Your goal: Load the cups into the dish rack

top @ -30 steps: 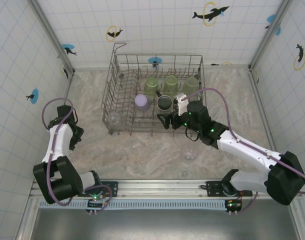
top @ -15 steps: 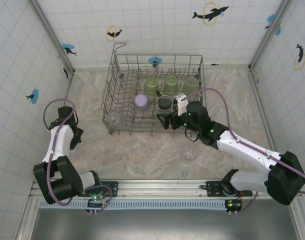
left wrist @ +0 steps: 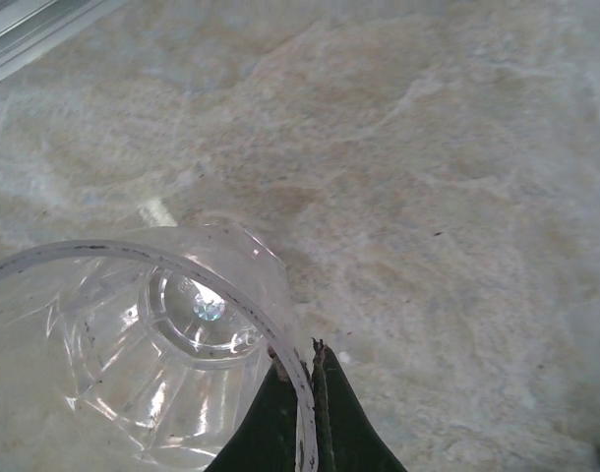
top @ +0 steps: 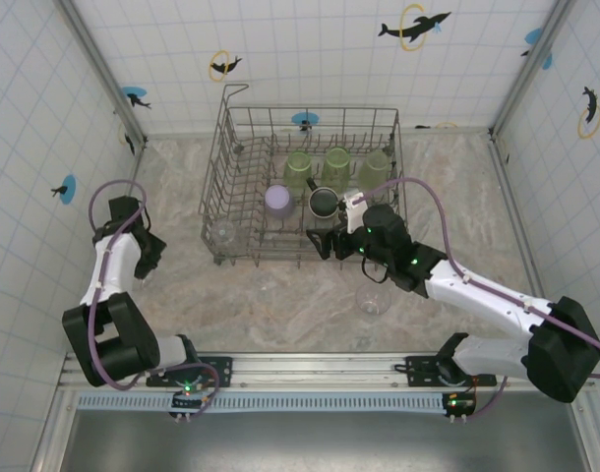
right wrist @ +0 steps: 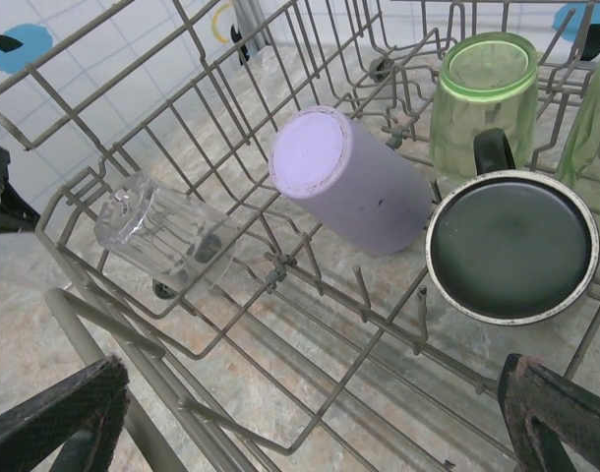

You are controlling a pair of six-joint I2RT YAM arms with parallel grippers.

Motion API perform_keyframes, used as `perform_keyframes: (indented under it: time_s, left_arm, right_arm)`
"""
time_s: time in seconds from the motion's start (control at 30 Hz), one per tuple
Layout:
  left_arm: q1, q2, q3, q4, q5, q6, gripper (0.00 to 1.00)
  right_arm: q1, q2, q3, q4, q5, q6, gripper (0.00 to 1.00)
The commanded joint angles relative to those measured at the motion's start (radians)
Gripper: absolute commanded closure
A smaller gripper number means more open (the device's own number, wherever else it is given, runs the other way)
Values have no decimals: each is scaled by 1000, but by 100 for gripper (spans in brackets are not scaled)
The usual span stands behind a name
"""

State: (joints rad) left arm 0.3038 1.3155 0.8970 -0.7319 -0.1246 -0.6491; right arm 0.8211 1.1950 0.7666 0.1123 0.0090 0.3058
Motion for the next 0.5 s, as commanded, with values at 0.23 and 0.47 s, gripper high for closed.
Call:
perform_keyframes:
  time_s: [0.23, 0.47]
  left_arm:
    - [5, -45, 123, 185, 146, 97, 100]
    - [5, -34, 145, 285, 280, 101, 100]
  right_arm:
    - [6, -51, -10, 38, 26, -14, 0]
    - [10, -26, 8, 49, 16, 4, 0]
